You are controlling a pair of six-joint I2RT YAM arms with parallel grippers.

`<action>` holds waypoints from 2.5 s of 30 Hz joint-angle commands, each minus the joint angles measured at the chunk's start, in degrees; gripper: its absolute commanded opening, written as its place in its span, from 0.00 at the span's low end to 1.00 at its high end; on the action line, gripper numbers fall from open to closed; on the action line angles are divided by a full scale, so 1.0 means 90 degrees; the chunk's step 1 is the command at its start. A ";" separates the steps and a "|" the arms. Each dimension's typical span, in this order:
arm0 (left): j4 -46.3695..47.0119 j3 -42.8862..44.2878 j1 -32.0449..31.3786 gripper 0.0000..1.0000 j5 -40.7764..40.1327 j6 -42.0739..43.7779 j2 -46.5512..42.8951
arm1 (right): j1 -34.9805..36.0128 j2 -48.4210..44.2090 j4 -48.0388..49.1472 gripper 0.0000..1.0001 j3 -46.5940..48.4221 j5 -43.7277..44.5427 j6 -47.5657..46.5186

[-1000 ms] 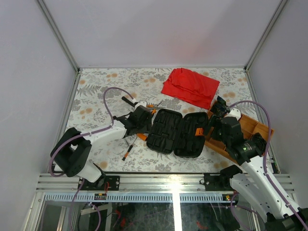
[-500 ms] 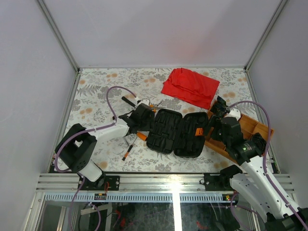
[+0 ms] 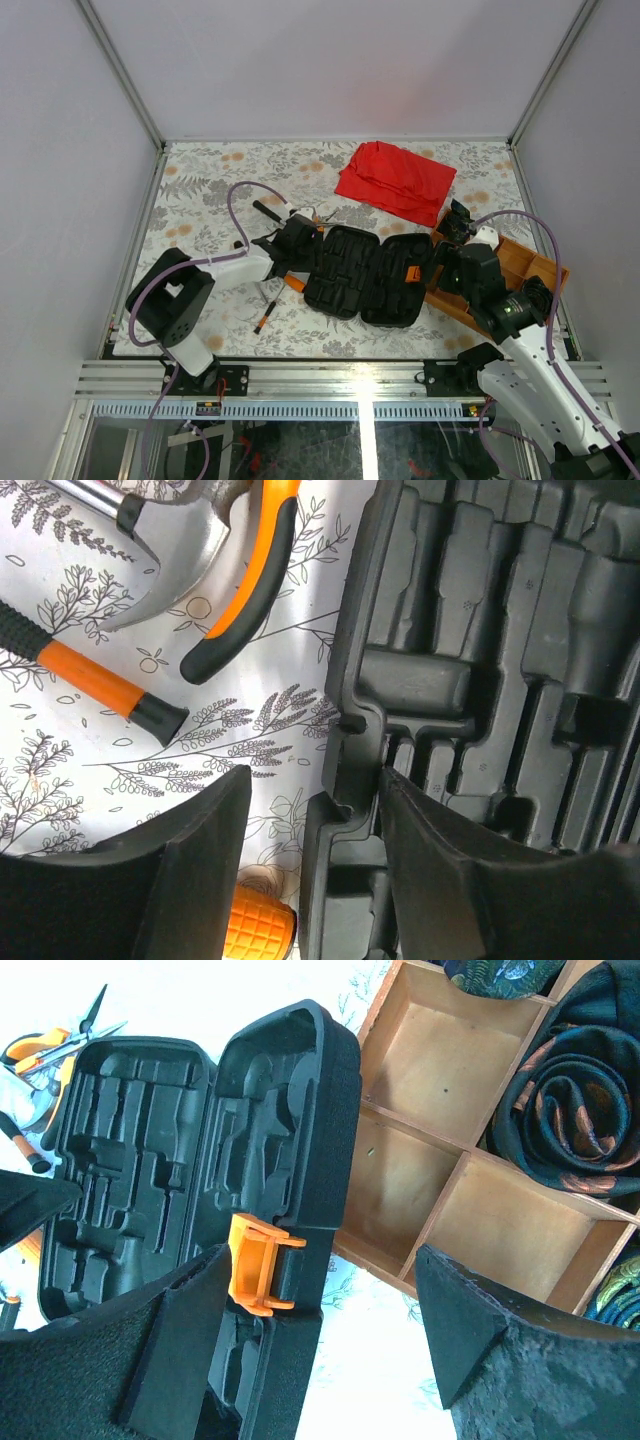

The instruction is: Sort the tools into containers

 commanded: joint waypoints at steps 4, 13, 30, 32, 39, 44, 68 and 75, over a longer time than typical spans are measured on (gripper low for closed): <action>0.0391 -0.0263 0.0126 0.43 0.0038 -0.0098 0.0013 | 0.0015 -0.0125 0.0103 0.80 0.0140 0.0054 -0.0084; 0.0411 -0.0867 0.0343 0.28 -0.0053 -0.0332 -0.0433 | 0.0012 -0.0061 0.0140 0.80 0.0160 0.0039 -0.0089; 0.0188 -0.1763 0.0578 0.16 -0.0345 -0.0737 -0.1558 | 0.0014 0.0109 0.0316 0.81 0.0160 -0.0029 -0.0168; 0.0193 -0.1830 0.0628 0.14 -0.0350 -0.0800 -0.1638 | 0.0012 0.0129 0.0331 0.81 0.0169 -0.0043 -0.0172; 0.0251 -0.2033 0.0712 0.10 -0.0358 -0.1126 -0.1851 | 0.0011 0.0339 0.0495 0.81 0.0199 -0.0386 -0.0178; 0.0211 -0.2095 0.0708 0.07 -0.0357 -0.1279 -0.1985 | 0.0017 0.0616 0.0818 0.83 0.0214 -0.1017 -0.0318; -0.0282 -0.2463 0.0711 0.04 -0.0815 -0.1473 -0.2869 | 0.1694 0.3801 0.1150 0.95 0.1384 0.0301 -0.1227; -0.0267 -0.2497 0.0711 0.04 -0.0768 -0.1457 -0.2869 | 0.1876 0.4576 0.1276 0.95 0.1722 0.0295 -0.1542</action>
